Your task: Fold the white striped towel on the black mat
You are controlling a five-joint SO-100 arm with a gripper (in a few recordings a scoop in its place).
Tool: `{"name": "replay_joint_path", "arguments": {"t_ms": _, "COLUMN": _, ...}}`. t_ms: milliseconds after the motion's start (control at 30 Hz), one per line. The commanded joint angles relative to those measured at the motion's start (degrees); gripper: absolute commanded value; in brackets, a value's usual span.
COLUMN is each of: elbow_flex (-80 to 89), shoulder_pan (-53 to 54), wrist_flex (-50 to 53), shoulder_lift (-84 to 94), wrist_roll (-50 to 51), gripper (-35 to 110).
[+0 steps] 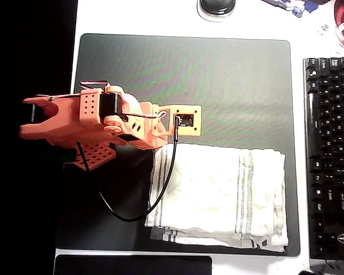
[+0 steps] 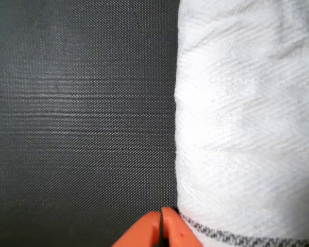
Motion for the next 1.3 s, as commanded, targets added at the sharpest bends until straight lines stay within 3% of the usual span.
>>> {"name": "replay_joint_path", "arguments": {"t_ms": 0, "elbow_flex": 1.3, "shoulder_pan": 0.1, "wrist_flex": 1.2, "shoulder_lift": 1.4, "wrist_roll": -0.8, "gripper": 0}}
{"name": "replay_joint_path", "arguments": {"t_ms": 1267, "elbow_flex": 1.3, "shoulder_pan": 2.1, "wrist_flex": 1.4, "shoulder_lift": 1.5, "wrist_roll": -2.1, "gripper": 0}}
